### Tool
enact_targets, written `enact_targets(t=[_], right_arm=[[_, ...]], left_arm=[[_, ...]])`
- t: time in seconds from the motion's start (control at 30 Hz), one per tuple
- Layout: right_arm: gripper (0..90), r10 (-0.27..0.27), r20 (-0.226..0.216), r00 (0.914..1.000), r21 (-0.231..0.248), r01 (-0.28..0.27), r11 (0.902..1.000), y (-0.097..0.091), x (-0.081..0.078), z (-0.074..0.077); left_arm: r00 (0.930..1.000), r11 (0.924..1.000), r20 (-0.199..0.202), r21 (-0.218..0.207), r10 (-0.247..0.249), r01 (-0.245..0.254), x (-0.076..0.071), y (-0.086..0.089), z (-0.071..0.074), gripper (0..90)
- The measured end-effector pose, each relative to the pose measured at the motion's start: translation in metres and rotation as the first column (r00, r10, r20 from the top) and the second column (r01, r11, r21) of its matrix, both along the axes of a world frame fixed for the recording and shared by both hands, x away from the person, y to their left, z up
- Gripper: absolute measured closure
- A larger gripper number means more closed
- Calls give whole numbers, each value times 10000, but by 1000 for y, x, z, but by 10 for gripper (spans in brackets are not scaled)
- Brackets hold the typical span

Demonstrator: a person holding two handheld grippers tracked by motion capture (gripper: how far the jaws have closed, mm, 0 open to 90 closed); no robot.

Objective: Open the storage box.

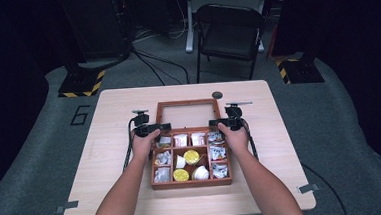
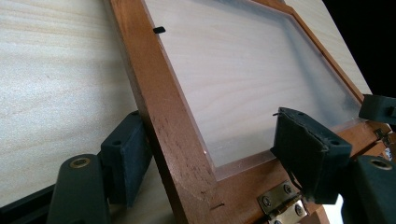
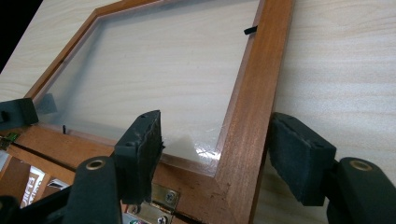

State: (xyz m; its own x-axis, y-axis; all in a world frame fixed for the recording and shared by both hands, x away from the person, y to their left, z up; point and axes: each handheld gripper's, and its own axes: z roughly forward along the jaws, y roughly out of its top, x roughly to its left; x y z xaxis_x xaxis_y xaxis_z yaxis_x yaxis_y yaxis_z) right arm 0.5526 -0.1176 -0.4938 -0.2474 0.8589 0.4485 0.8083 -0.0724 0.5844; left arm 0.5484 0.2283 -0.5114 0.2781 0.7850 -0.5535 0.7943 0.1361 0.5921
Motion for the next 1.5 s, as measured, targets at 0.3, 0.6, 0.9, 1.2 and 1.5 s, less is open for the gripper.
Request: enact_targets(t=[0.3, 0.6, 0.9, 1.2, 1.5], right_arm=[[357, -19, 58, 10000, -6, 19, 10000, 0, 0, 1], [408, -255, 624, 9977, -104, 262, 9996, -7, -6, 13], [410, 493, 1384, 9891, -544, -421, 9976, -9, -23, 39], [411, 1694, 1789, 9692, -955, -1543, 9834, 8, -49, 56], [430, 3077, 2134, 9272, -1735, -2740, 9459, 29, -78, 60]], left_arm=[[9999, 9999, -134, -106, 52, -54, -1, 1, 0, 292], [9991, 9986, 42, 299, 424, -426, -6, 12, 11, 326], [9984, 9985, 399, 362, 393, -407, -20, 18, 35, 351], [9956, 9970, 909, 755, -241, 172, -42, 19, 59, 374], [9887, 9965, 1341, 576, -676, 603, -68, 21, 65, 384]])
